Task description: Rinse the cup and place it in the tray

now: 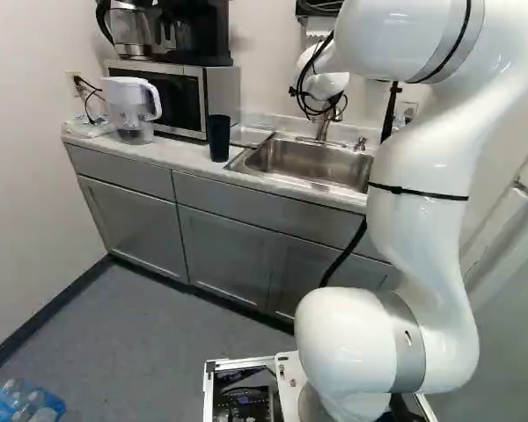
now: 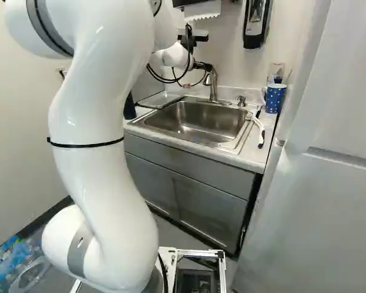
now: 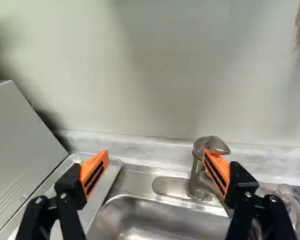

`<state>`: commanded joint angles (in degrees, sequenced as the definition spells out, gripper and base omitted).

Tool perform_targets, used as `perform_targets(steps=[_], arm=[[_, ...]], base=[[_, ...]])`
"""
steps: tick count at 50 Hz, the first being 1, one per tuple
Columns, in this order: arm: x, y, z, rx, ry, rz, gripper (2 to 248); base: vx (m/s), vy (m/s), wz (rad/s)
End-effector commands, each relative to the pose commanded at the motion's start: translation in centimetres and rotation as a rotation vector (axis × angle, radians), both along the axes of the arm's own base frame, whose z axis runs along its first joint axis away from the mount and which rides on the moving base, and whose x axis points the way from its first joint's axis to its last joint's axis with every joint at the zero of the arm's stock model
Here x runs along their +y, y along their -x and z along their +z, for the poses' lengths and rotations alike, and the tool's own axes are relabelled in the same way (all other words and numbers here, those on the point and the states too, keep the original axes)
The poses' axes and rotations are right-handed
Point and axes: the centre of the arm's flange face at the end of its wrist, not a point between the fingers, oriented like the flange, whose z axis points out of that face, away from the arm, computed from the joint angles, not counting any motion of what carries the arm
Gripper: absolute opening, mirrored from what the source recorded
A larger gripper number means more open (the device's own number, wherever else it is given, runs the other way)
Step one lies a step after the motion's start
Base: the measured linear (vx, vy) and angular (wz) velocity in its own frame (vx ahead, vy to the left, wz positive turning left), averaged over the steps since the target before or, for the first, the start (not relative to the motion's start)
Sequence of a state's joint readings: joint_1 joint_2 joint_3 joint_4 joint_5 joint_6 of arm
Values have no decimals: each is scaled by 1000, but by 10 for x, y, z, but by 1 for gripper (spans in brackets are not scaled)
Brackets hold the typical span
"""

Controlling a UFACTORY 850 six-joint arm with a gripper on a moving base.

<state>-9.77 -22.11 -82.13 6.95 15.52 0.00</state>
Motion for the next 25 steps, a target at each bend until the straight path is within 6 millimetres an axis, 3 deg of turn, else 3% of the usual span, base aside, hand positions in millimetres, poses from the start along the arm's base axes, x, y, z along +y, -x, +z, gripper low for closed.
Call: perform_targets(steps=[10, 25], arm=[[-7, -12, 2, -47, 7, -12, 247], [-8, -14, 10, -134, 23, -25, 247]], base=[[0, 0, 0], [0, 0, 0]])
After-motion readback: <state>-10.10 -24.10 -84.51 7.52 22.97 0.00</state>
